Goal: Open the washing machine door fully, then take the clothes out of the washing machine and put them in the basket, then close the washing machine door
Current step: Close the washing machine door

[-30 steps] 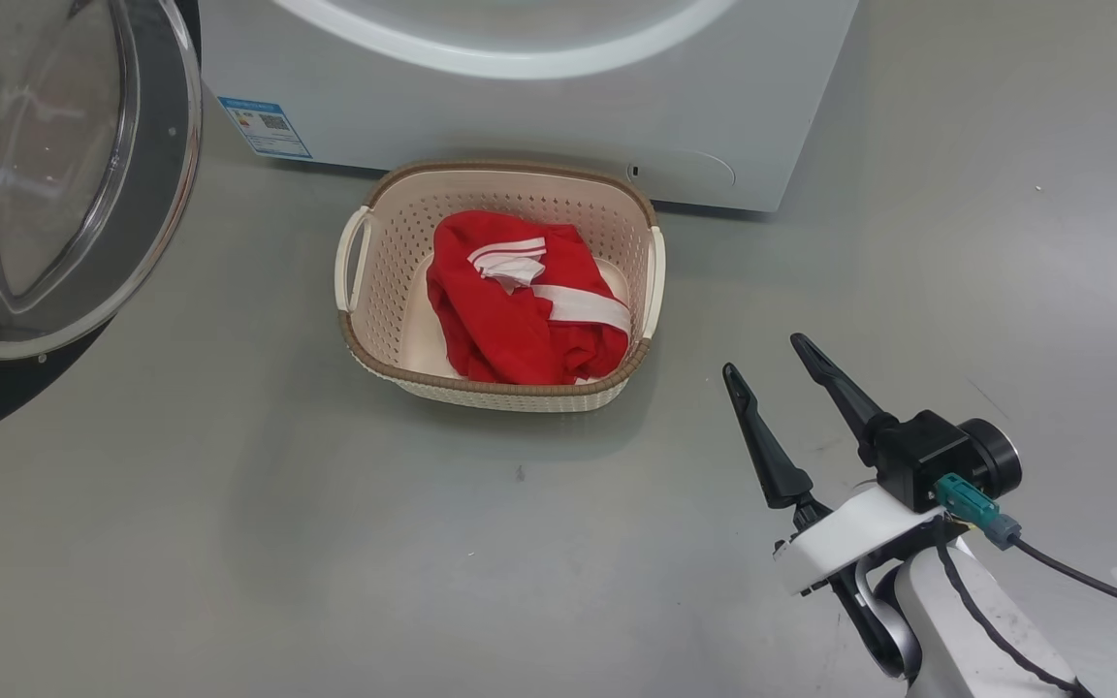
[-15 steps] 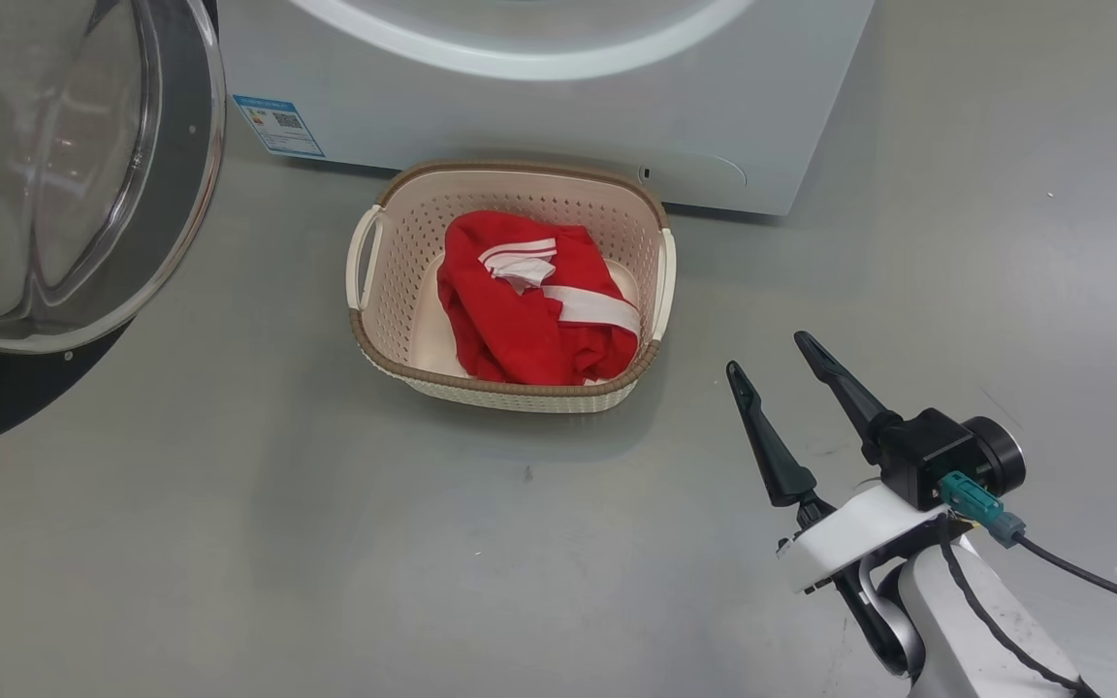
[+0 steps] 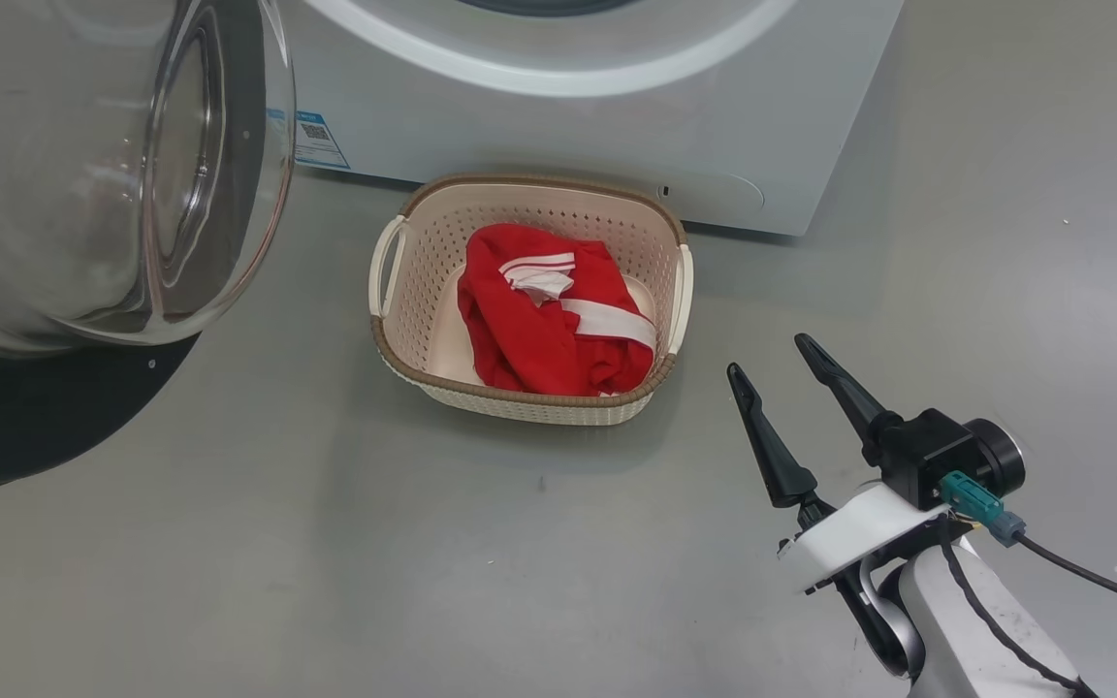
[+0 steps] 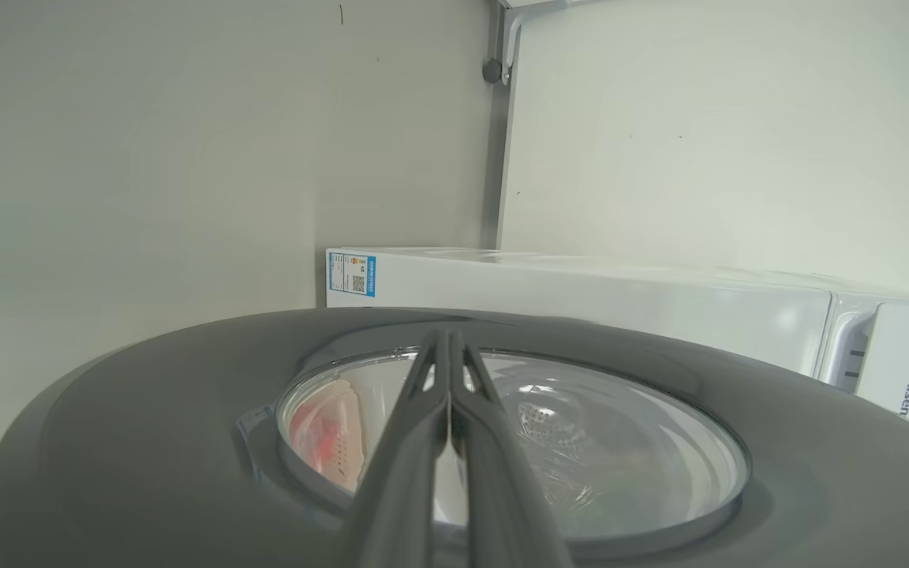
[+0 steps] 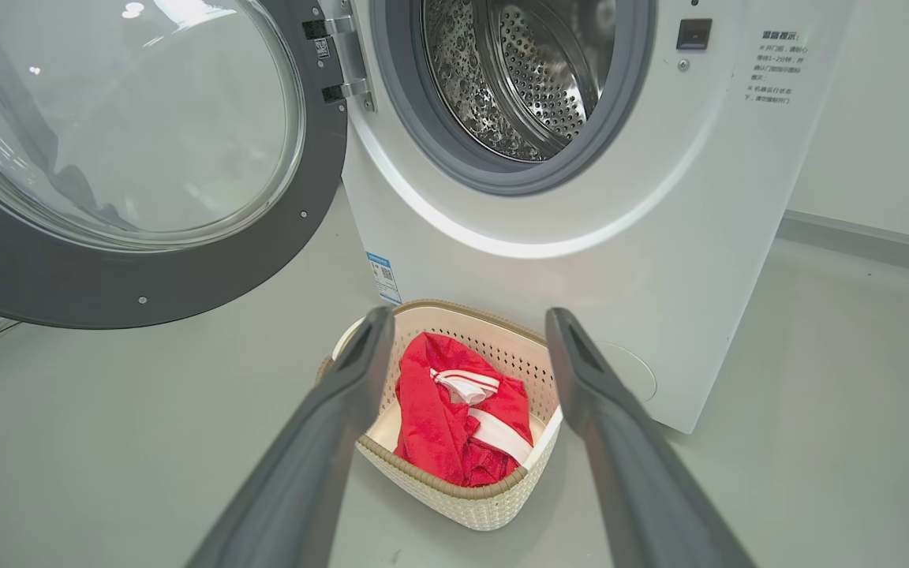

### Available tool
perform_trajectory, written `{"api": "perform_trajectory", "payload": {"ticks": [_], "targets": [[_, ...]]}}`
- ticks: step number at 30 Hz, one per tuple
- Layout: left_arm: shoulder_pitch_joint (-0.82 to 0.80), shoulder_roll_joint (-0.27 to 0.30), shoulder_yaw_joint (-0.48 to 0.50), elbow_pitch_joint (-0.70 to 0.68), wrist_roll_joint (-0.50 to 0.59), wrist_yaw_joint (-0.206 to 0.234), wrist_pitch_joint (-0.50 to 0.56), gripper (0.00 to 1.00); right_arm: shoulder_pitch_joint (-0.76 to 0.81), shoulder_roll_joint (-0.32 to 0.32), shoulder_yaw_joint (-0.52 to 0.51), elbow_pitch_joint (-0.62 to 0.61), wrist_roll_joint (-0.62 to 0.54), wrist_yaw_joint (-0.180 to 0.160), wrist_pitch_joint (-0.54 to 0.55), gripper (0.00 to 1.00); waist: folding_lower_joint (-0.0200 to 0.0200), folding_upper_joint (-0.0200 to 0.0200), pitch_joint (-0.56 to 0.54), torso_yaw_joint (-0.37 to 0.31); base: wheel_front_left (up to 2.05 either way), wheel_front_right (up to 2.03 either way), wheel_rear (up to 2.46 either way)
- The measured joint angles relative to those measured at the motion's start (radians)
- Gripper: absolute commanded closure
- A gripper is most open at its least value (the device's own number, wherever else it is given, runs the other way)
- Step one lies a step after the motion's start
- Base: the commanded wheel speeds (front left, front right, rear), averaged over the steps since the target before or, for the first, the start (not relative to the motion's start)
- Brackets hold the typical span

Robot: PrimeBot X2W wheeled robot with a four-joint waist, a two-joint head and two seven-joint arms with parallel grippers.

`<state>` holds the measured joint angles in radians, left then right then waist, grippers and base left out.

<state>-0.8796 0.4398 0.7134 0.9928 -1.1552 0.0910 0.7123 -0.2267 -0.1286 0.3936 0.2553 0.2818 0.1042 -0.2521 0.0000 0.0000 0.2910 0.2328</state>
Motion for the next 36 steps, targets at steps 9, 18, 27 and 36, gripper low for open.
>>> {"api": "perform_trajectory", "payload": {"ticks": [9, 18, 27, 36], "targets": [[0.017, -0.057, -0.036, 0.001, -0.016, -0.062, 0.099, 1.0, 0.005, 0.005, -0.002, 0.01, 0.004, -0.001, 0.0, 0.0, 0.0, 0.0, -0.027, 0.021, 0.0, 0.0, 0.0], [0.048, -0.109, -0.067, -0.003, -0.026, -0.119, 0.179, 1.0, 0.012, 0.012, -0.003, 0.019, 0.01, -0.001, 0.0, 0.0, 0.0, 0.0, -0.061, 0.043, 0.0, 0.0, 0.0], [0.08, -0.179, -0.11, -0.029, -0.026, -0.176, 0.239, 1.0, 0.024, 0.025, 0.0, 0.027, 0.018, -0.001, 0.0, 0.0, 0.0, 0.0, -0.09, 0.065, 0.0, 0.0, 0.0], [0.119, -0.212, -0.134, -0.07, -0.049, -0.194, 0.279, 1.0, 0.032, 0.035, 0.01, 0.035, 0.025, -0.001, 0.0, 0.0, 0.0, 0.0, -0.126, 0.074, 0.0, 0.0, 0.0]]}}
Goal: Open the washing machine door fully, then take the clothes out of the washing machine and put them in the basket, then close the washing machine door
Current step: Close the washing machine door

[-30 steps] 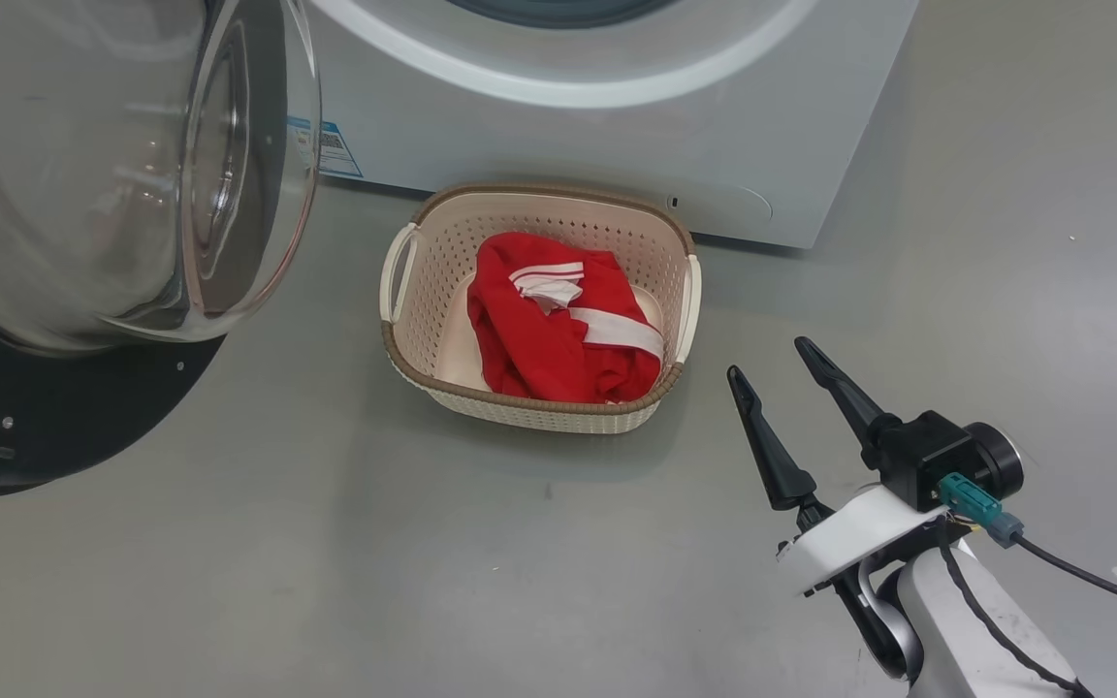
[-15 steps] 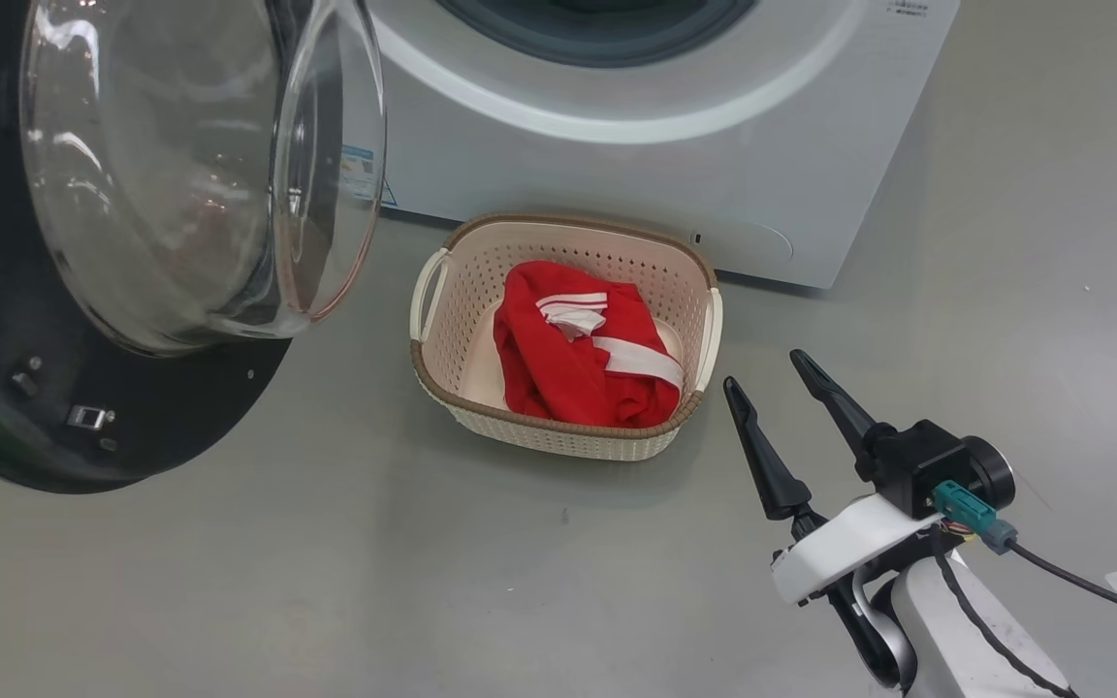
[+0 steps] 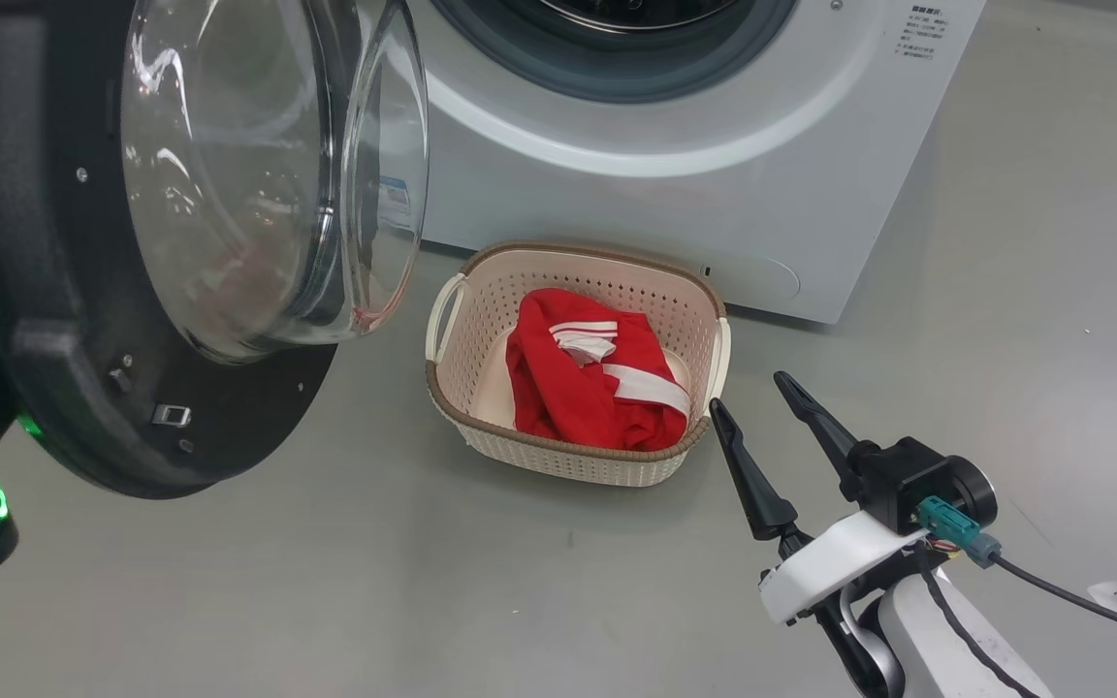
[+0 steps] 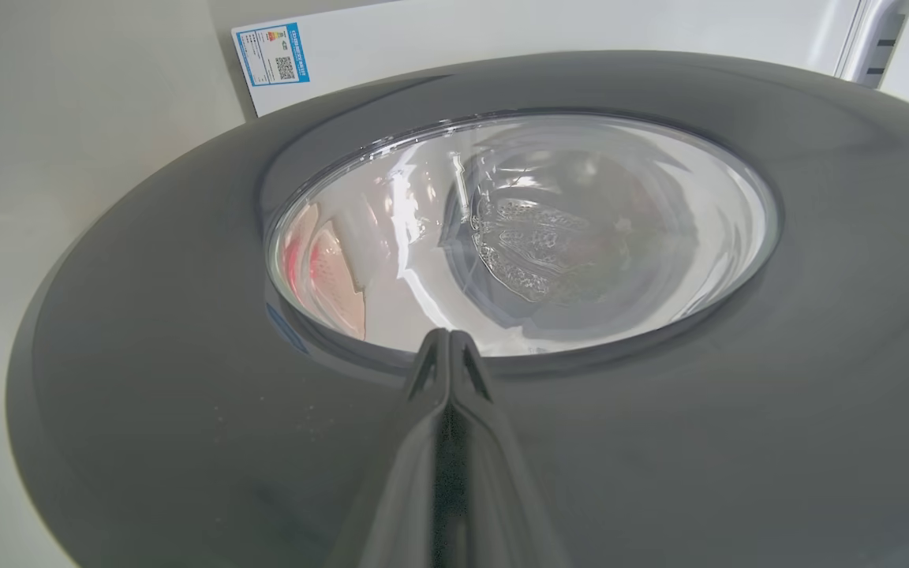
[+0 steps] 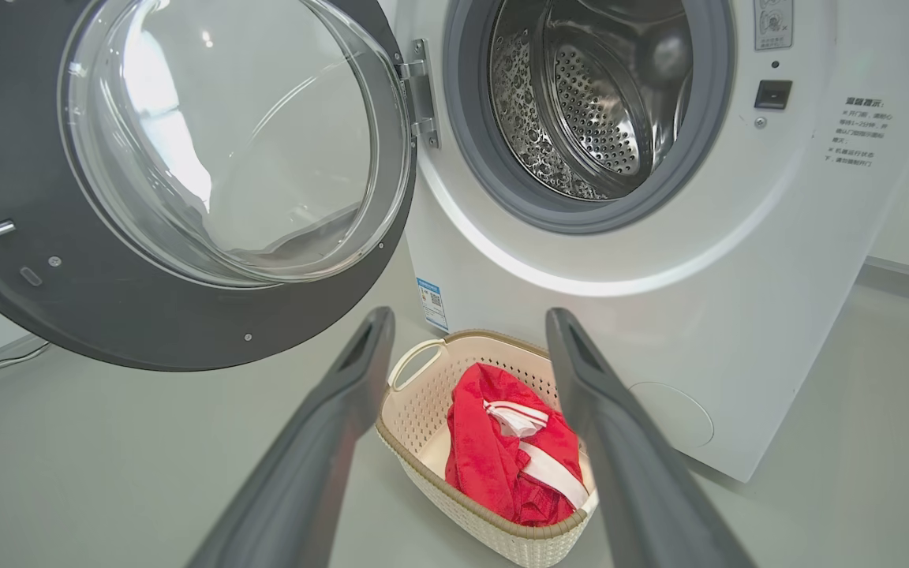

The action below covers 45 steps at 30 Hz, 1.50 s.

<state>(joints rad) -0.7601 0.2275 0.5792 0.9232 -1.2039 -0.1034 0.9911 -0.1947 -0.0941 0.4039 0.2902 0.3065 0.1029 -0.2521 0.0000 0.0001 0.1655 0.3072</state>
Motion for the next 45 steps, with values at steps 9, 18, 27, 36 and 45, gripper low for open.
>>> {"api": "perform_trajectory", "payload": {"ticks": [9, 18, 27, 36, 45], "targets": [[0.035, -0.089, -0.049, -0.044, 0.004, -0.009, 0.021, 1.0, 0.022, 0.005, 0.0, 0.011, 0.009, 0.0, 0.0, 0.0, 0.0, 0.0, -0.033, 0.005, 0.0, 0.0, 0.0], [0.102, -0.083, -0.1, -0.152, 0.077, -0.017, -0.031, 1.0, 0.031, 0.017, 0.004, 0.011, 0.01, 0.0, 0.0, 0.0, 0.0, 0.0, -0.064, 0.009, 0.0, 0.0, 0.0], [0.221, -0.005, -0.226, -0.383, 0.242, -0.021, -0.168, 1.0, 0.052, 0.024, 0.004, 0.011, 0.018, 0.0, 0.0, 0.0, 0.0, 0.0, -0.081, 0.013, 0.0, 0.0, 0.0], [0.393, 0.067, -0.394, -0.606, 0.396, -0.021, -0.36, 1.0, 0.062, 0.025, -0.008, 0.007, 0.019, -0.006, 0.0, 0.0, 0.0, 0.0, -0.092, 0.025, 0.0, 0.0, 0.0], [0.575, 0.101, -0.483, -0.737, 0.507, -0.021, -0.617, 1.0, 0.063, 0.029, -0.002, 0.002, 0.019, -0.006, 0.0, 0.0, 0.0, 0.0, -0.093, 0.025, 0.0, 0.0, 0.0]]}}
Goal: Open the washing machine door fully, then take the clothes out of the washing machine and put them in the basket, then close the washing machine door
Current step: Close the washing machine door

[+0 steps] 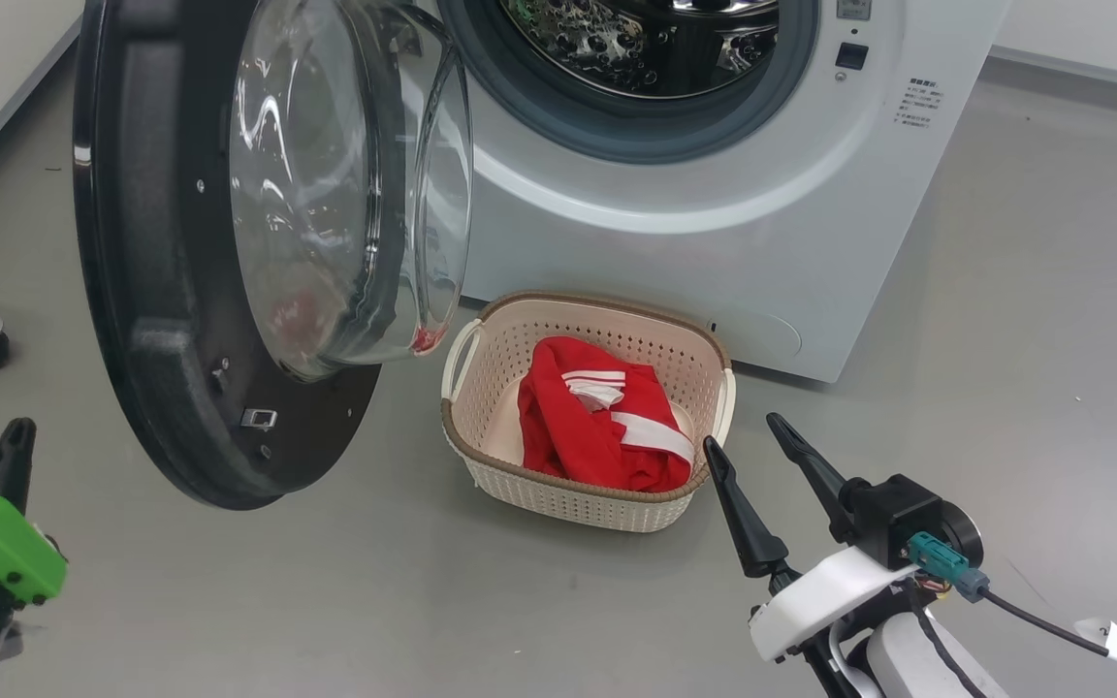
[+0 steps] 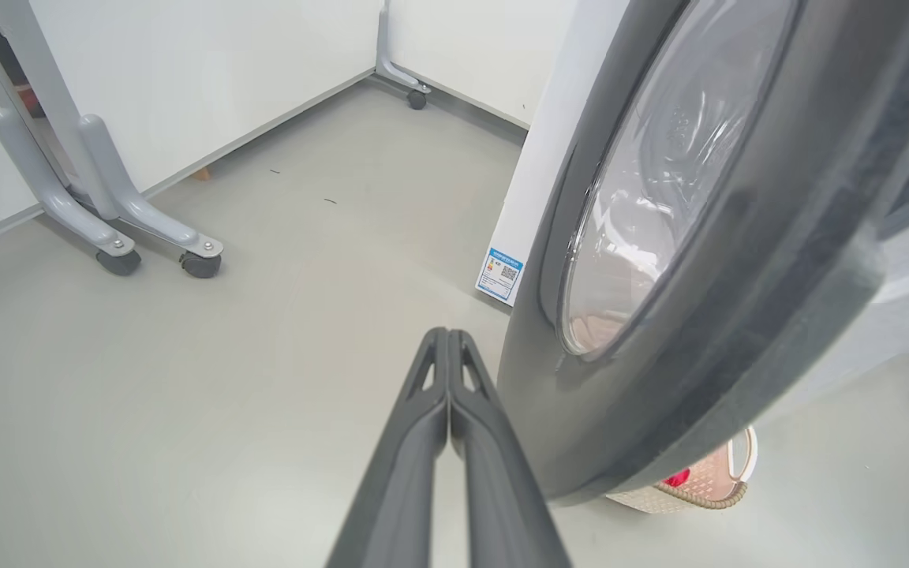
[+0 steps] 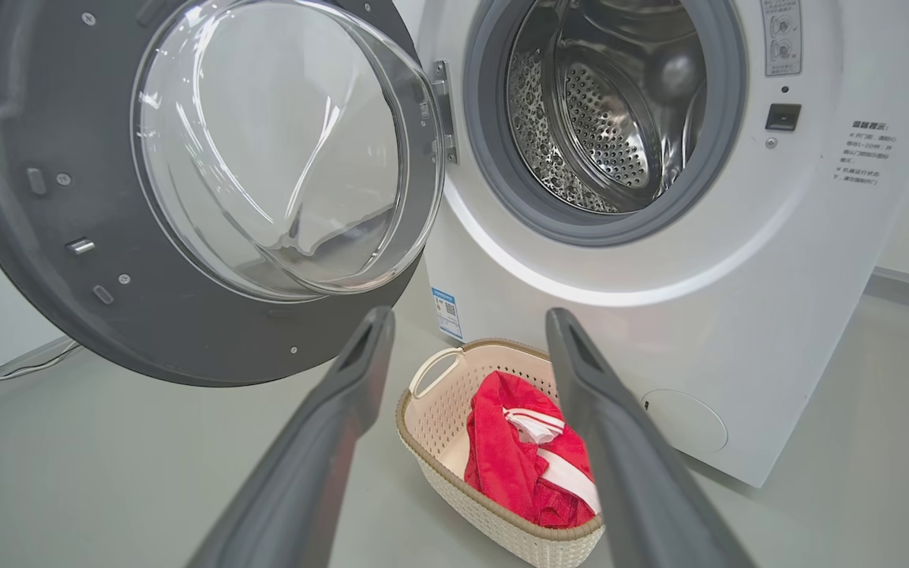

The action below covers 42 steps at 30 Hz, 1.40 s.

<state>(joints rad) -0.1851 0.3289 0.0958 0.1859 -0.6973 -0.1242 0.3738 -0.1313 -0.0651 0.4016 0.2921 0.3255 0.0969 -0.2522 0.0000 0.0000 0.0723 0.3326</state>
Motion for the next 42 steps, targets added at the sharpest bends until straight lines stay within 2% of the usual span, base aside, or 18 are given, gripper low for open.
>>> {"api": "perform_trajectory", "payload": {"ticks": [9, 16, 17, 18, 19, 35, 42], "targets": [[0.129, -0.02, -0.001, -0.04, 0.073, 0.0, -0.252, 1.0, 0.003, 0.001, -0.002, -0.005, 0.0, 0.0, 0.0, 0.0, 0.0, 0.0, 0.003, -0.004, 0.0, 0.0, 0.0], [0.173, -0.032, -0.02, -0.058, 0.125, 0.0, -0.39, 1.0, 0.017, 0.002, -0.003, -0.006, 0.0, 0.0, 0.0, 0.0, 0.0, 0.0, 0.004, -0.005, 0.0, 0.0, 0.0], [0.175, -0.033, -0.026, -0.06, 0.128, 0.0, -0.404, 0.8, 0.017, 0.002, -0.003, -0.006, 0.0, 0.0, 0.0, 0.0, 0.0, 0.0, 0.004, -0.005, 0.0, 0.0, 0.0], [0.18, -0.033, -0.03, -0.06, 0.129, 0.0, -0.417, 0.36, 0.017, 0.002, -0.003, -0.006, 0.0, 0.0, 0.0, 0.0, 0.0, 0.0, 0.004, -0.005, 0.0, 0.0, 0.0], [0.186, -0.033, -0.033, -0.06, 0.132, 0.0, -0.43, 0.0, 0.017, 0.002, -0.003, -0.006, 0.0, 0.0, 0.0, 0.0, 0.0, 0.0, 0.004, -0.005, 0.0, 0.0, 0.0], [0.228, -0.035, -0.042, -0.032, 0.164, 0.0, -0.564, 0.0, 0.017, 0.003, -0.002, -0.007, 0.0, 0.0, 0.0, 0.0, 0.0, 0.0, 0.002, -0.006, 0.0, 0.0, 0.0], [0.23, -0.035, -0.053, -0.026, 0.17, 0.0, -0.579, 0.0, 0.017, 0.003, -0.002, -0.007, 0.0, 0.0, 0.0, 0.0, 0.0, 0.0, 0.001, -0.007, 0.0, 0.0, 0.0]]}}
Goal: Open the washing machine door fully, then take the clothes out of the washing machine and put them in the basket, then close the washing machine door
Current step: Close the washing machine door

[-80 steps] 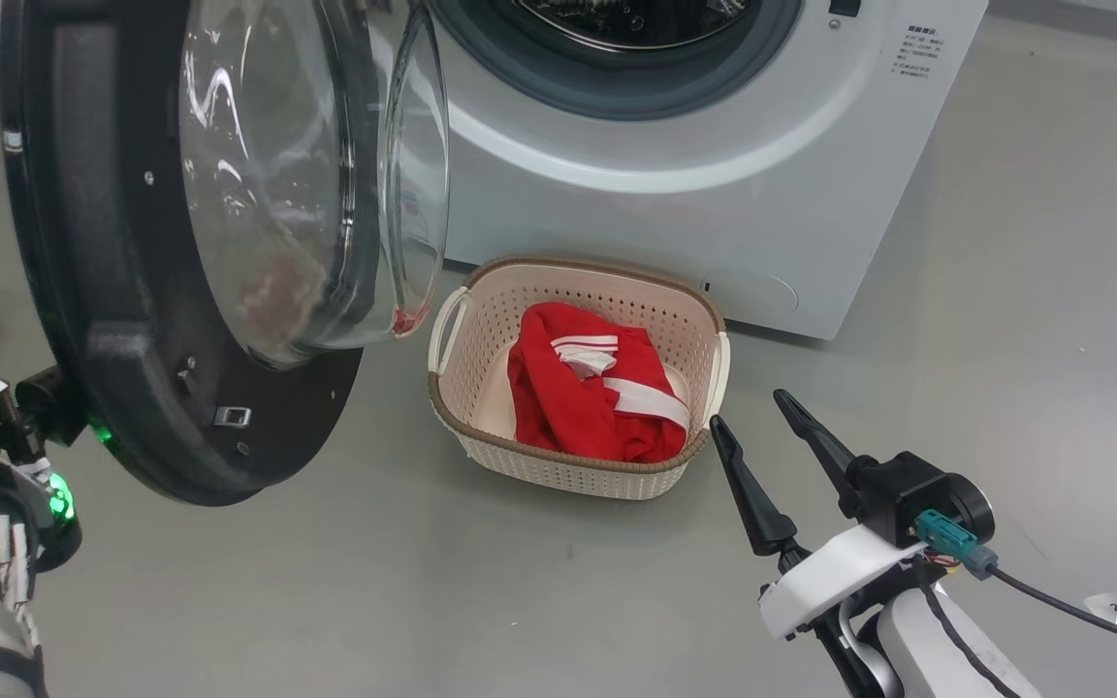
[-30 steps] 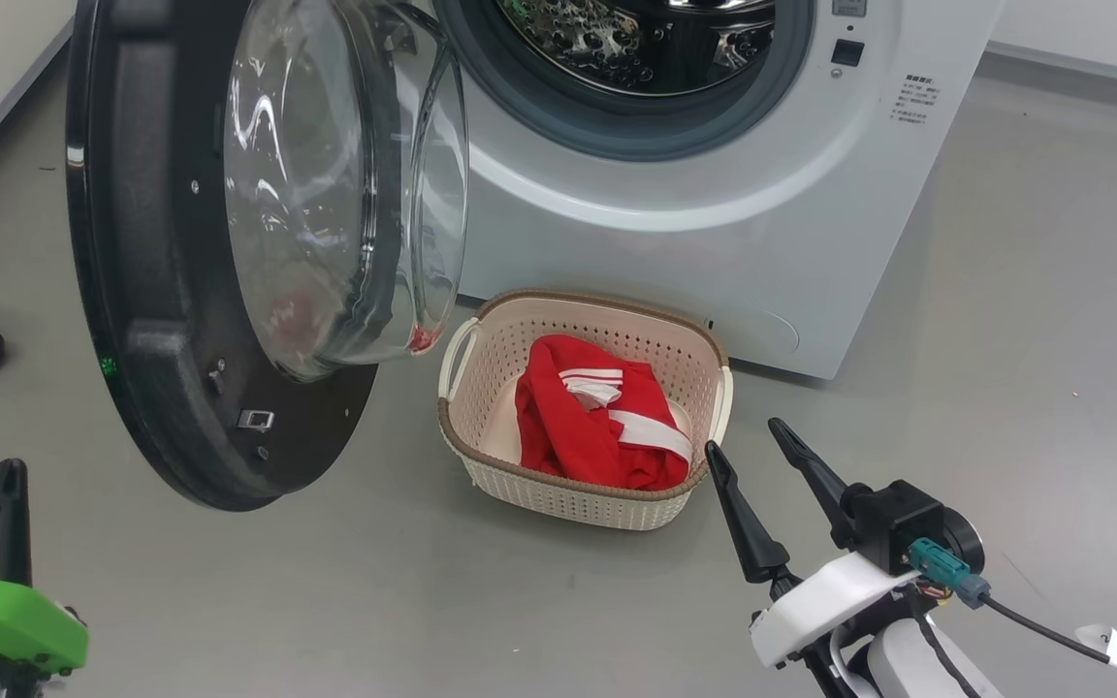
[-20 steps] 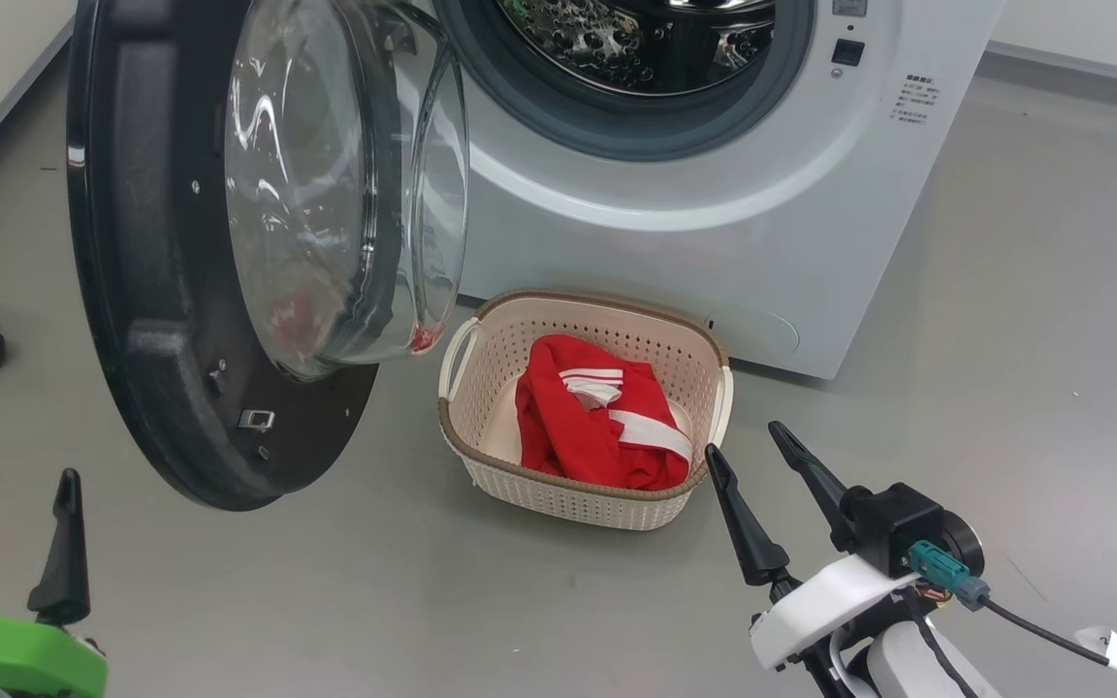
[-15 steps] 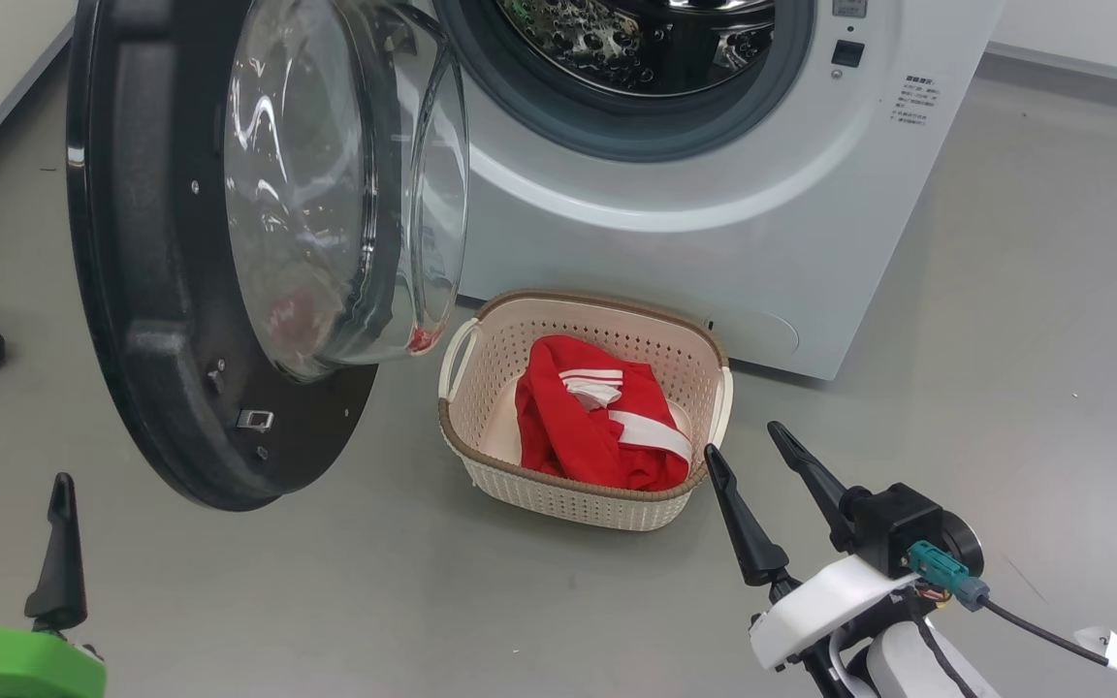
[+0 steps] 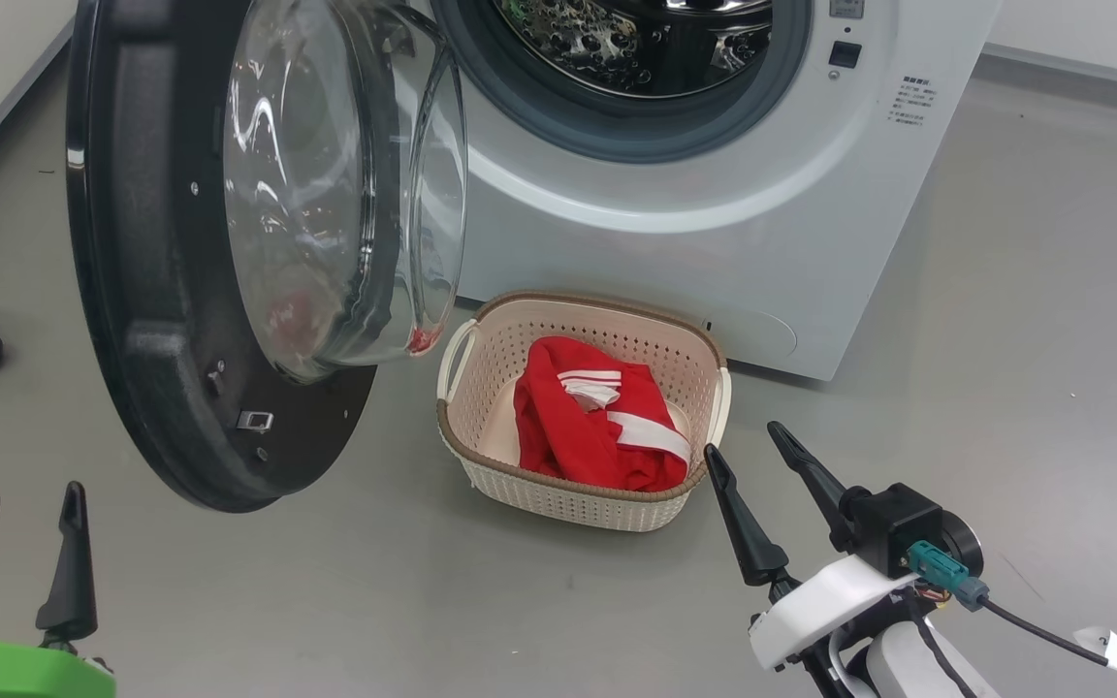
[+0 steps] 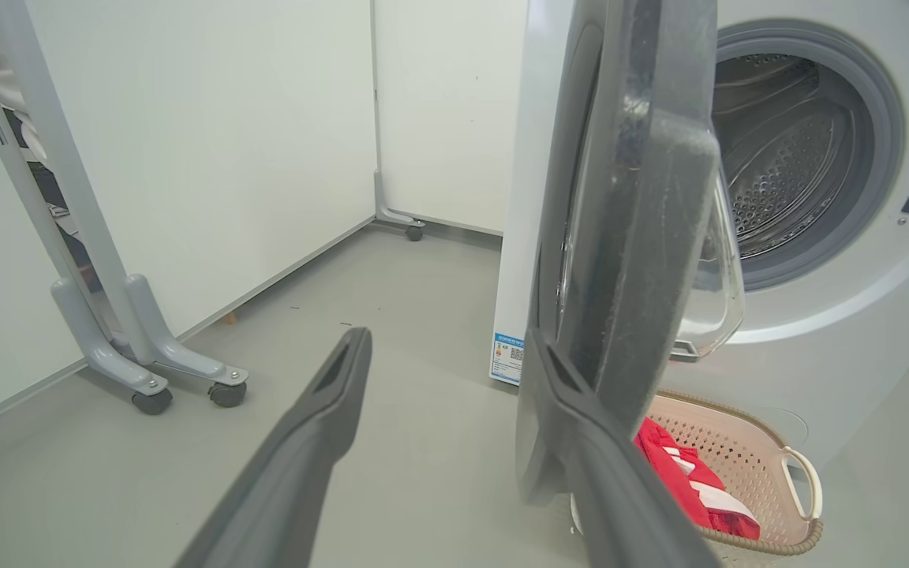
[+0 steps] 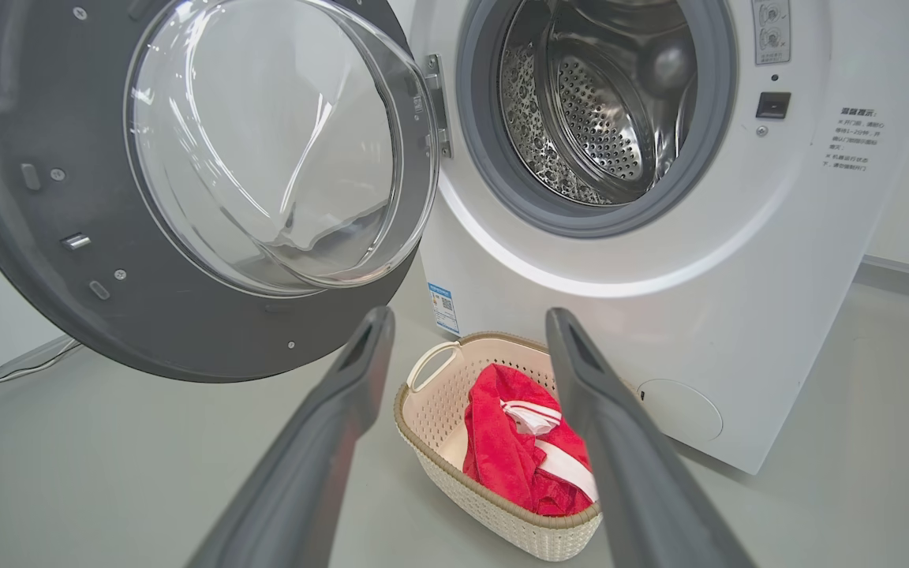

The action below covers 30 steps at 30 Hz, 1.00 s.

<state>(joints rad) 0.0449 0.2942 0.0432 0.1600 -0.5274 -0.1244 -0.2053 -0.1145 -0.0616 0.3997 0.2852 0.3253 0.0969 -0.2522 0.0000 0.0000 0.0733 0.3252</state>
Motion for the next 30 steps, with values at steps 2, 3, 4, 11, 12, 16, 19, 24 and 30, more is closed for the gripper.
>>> {"api": "perform_trajectory", "payload": {"ticks": [2, 3, 4, 11, 12, 16, 19, 24, 30], "targets": [[0.0, 0.0, -0.004, 0.003, 0.002, 0.0, -0.004, 0.0, 0.0, 0.0, 0.0, 0.0, 0.0, 0.0, 0.0, 0.0, 0.0, 0.0, 0.0, 0.0, 0.0, 0.0, 0.0], [0.0, 0.0, -0.006, 0.004, 0.002, 0.0, -0.004, 0.0, 0.0, 0.0, 0.0, 0.0, 0.0, 0.0, 0.0, 0.0, 0.0, 0.0, 0.001, 0.0, 0.0, 0.0, 0.0], [0.0, 0.0, -0.008, 0.005, 0.003, 0.0, -0.005, 0.0, 0.0, 0.0, 0.0, 0.0, 0.0, 0.0, 0.0, 0.0, 0.0, 0.0, 0.001, 0.0, 0.0, 0.0, 0.0], [0.0, -0.001, -0.011, 0.016, 0.004, -0.001, -0.015, 0.0, 0.0, 0.0, 0.0, 0.0, 0.0, 0.0, 0.0, 0.0, 0.0, 0.0, -0.001, 0.001, 0.0, 0.0, 0.0], [0.0, -0.001, -0.012, 0.017, 0.004, -0.001, -0.016, 0.0, 0.0, 0.0, 0.0, 0.0, 0.0, 0.0, 0.0, 0.0, 0.0, 0.0, -0.002, 0.001, 0.0, 0.0, 0.0], [0.001, -0.001, -0.014, 0.019, 0.004, -0.001, -0.016, 0.0, 0.0, 0.001, 0.0, 0.0, 0.0, 0.0, 0.0, 0.0, 0.0, 0.0, -0.005, 0.001, 0.0, 0.0, 0.0], [0.001, -0.001, -0.016, 0.02, 0.01, -0.001, -0.016, 0.0, 0.0, 0.001, 0.0, 0.0, 0.0, 0.001, 0.0, 0.0, 0.0, 0.0, -0.007, 0.001, 0.0, 0.0, 0.0], [0.001, 0.0, -0.017, 0.021, 0.01, -0.001, -0.025, 0.16, 0.0, 0.001, 0.002, 0.001, 0.0, 0.002, 0.0, 0.0, 0.0, 0.0, -0.012, 0.001, 0.0, 0.0, 0.0], [0.002, 0.002, -0.024, 0.022, 0.01, -0.001, -0.025, 1.0, 0.0, 0.002, 0.005, 0.001, 0.0, 0.005, 0.0, 0.0, 0.0, 0.0, -0.016, -0.001, 0.0, 0.0, 0.0]]}}
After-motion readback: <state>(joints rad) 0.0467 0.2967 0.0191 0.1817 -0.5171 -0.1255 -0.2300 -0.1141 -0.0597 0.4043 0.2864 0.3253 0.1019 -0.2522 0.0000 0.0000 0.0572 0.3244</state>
